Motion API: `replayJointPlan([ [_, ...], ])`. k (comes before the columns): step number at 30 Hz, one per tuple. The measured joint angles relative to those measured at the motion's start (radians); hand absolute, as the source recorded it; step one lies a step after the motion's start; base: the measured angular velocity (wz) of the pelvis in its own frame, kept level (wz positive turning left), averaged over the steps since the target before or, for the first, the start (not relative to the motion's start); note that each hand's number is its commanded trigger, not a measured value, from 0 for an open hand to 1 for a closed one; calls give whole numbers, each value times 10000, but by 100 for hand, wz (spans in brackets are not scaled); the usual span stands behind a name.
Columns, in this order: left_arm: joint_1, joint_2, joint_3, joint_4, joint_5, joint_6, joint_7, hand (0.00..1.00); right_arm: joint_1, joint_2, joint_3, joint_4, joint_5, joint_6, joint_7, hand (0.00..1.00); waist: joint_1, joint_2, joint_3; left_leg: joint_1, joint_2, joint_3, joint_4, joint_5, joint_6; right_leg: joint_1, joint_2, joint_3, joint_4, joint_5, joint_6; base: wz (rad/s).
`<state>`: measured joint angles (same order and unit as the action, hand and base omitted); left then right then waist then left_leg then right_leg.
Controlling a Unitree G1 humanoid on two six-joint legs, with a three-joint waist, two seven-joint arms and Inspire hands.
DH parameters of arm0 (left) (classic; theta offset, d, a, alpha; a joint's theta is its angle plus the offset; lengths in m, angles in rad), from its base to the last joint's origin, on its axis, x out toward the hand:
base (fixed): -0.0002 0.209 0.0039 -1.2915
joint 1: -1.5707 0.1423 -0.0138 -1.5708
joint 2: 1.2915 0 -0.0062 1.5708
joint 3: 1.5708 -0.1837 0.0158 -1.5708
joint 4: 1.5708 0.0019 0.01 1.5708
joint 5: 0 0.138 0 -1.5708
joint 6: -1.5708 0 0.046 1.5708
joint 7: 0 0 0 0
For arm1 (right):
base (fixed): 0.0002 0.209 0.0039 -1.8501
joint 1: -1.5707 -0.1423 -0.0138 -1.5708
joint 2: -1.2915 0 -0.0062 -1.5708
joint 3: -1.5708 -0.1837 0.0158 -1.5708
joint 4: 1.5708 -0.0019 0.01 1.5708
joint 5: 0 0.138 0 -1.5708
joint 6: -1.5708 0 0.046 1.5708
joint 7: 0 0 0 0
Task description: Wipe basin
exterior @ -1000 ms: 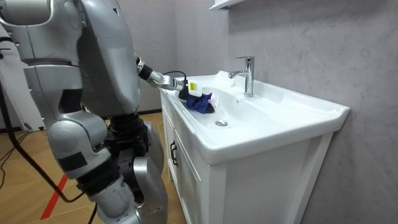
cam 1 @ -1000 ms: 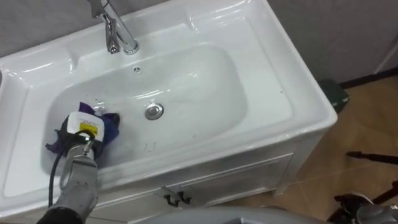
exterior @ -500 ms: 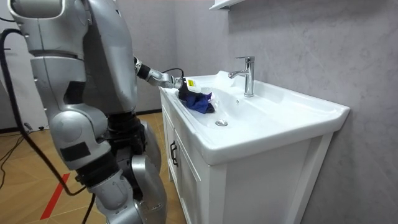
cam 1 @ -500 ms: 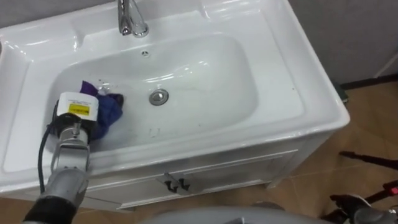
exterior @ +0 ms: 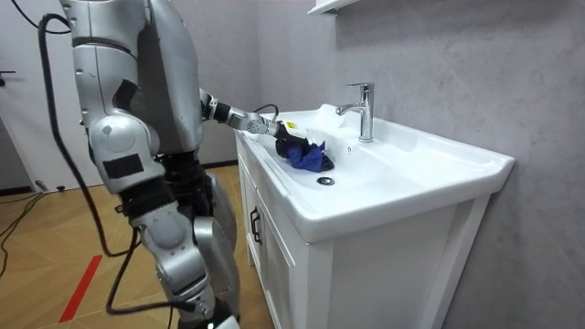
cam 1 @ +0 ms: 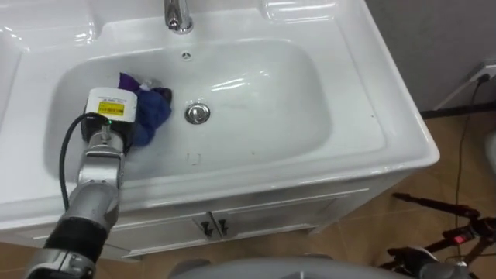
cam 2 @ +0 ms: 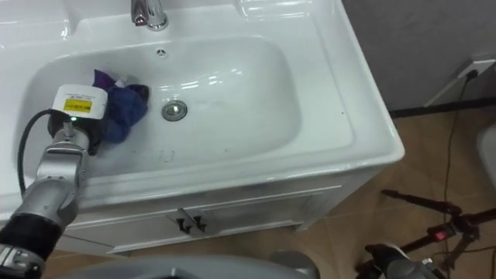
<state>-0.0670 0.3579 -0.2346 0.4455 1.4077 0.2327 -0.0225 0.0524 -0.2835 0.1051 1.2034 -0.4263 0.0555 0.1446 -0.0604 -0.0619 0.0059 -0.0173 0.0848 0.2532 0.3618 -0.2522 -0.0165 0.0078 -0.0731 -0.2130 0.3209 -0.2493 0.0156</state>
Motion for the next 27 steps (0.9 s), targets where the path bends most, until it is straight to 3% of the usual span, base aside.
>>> replayJointPlan([
  [3, -124, -98, -141, -113, -38, -3, -191, 100, 12, 102, 259, 5, 357, -16, 3, 0, -74, -14, 4, -31, -73, 106, 36, -86, 141, -59, -85, 92, -9, 70, 121, -4],
  [7, -367, -254, -429, -109, -950, -8, -534, 100, 105, 129, 418, 18, 285, 14, 32, 0, -416, -10, 23, -75, -114, 226, 167, -339, 310, -85, -161, 215, 47, 148, 279, -10],
  [11, -620, -676, -514, 6, -1216, -72, -672, 100, 379, 141, 424, 17, 203, 185, 110, 0, -538, -45, 32, -58, -122, 463, 174, -425, 432, -112, -212, 454, 71, 255, 437, -15],
  [15, -665, -779, -524, -139, -1414, -163, -706, 100, 449, 279, 404, 49, 202, 336, 112, 0, -746, -146, 79, -63, -126, 578, 168, -453, 474, -210, -201, 599, 22, 304, 470, -9],
  [18, -795, -890, -643, -60, -1611, -165, -709, 100, 453, 315, 360, 59, 169, 341, 115, 0, -1047, -108, 98, -70, -109, 686, 148, -484, 484, -192, -133, 735, -152, 420, 481, -11],
  [21, -972, -1183, -656, 147, -1612, -200, -680, 100, 506, 393, 279, 83, 9, 374, 205, 0, -1424, -70, 110, -72, -120, 731, 110, -492, 500, -156, -148, 765, -175, 457, 508, -3],
  [27, -1260, -1286, -1293, 258, -1702, -478, -584, 100, 557, 441, 258, 197, -155, 318, 219, 0, -1934, 419, 126, -75, -96, 813, 69, -546, 530, -147, -129, 838, -323, 606, 552, -3],
])
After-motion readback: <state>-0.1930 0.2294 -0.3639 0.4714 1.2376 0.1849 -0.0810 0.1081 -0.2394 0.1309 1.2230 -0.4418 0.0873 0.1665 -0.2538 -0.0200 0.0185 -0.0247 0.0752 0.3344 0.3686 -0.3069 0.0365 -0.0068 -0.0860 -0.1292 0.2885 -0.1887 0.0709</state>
